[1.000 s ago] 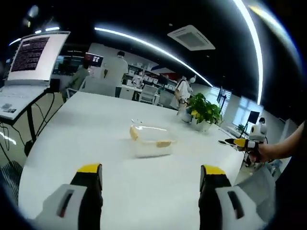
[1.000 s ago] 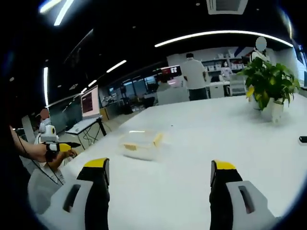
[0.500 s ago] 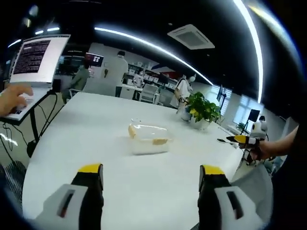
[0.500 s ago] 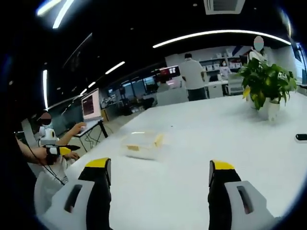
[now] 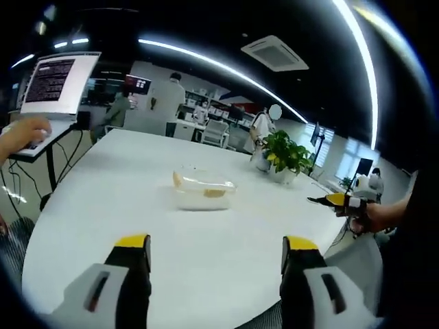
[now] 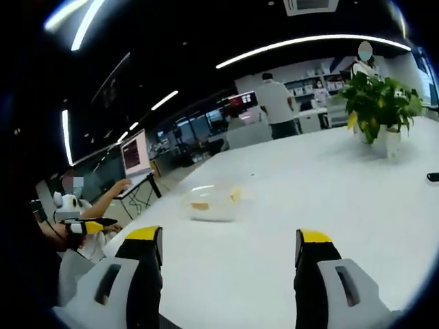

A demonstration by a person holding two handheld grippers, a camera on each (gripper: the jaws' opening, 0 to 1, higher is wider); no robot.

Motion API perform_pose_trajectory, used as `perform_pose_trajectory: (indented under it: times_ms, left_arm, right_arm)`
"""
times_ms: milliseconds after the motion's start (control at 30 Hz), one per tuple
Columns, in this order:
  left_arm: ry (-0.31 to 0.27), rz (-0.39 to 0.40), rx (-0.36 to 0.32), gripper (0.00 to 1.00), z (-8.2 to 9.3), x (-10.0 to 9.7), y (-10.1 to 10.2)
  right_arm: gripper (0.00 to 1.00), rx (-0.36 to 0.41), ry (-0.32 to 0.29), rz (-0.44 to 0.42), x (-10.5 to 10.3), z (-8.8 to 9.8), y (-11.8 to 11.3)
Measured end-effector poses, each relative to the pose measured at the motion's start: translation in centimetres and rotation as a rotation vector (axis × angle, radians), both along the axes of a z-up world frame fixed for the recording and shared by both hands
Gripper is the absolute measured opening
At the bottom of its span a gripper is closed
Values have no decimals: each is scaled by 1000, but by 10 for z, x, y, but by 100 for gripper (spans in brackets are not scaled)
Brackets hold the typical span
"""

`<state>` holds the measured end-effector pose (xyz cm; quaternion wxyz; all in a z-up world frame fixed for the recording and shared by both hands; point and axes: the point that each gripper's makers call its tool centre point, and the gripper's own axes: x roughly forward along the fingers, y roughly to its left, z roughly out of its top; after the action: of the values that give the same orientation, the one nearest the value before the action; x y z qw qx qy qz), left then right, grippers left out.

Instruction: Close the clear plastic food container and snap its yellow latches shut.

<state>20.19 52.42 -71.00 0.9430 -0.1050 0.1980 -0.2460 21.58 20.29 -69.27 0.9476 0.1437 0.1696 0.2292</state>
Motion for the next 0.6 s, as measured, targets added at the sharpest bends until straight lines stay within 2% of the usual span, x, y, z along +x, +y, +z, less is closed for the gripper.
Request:
perform_pose_trajectory:
  times_ms: [100,200,367,433,467,500,533,567,600]
  left_arm:
    - [16,22,-7,74,-4,-7,-5]
    - [32,67,3,73,-9,-12,-7]
    - [14,117,29,70,-12,-6,-4]
    - [-44,136,-43,77,0,1,-8]
    - [-56,130,-18,77,0,1,-6]
    - [-34,111,60,73,-8,-2,-3]
    - [-12,102,72,71,-12,-3,-4]
    - [-15,105,49,70,-13,-1,-7]
    - [-20,105,58,70,-13,-1,-7]
  right_arm:
    - [76,5,14,27,-7,-4,7]
    - [76,-45,10,80,-15,-7,16]
    - [75,-26,-2,106,-19,-5,22]
    - [75,-40,-9,144,-24,-4,31]
    - [75,-55,-12,156,-26,-6,33]
    - [76,-59,-15,172,-28,-6,36]
    - [75,-58,-19,185,-30,-5,39]
    - [75,-58,-28,197,-31,-3,42]
    - [74,-67,-31,207,-32,-4,43]
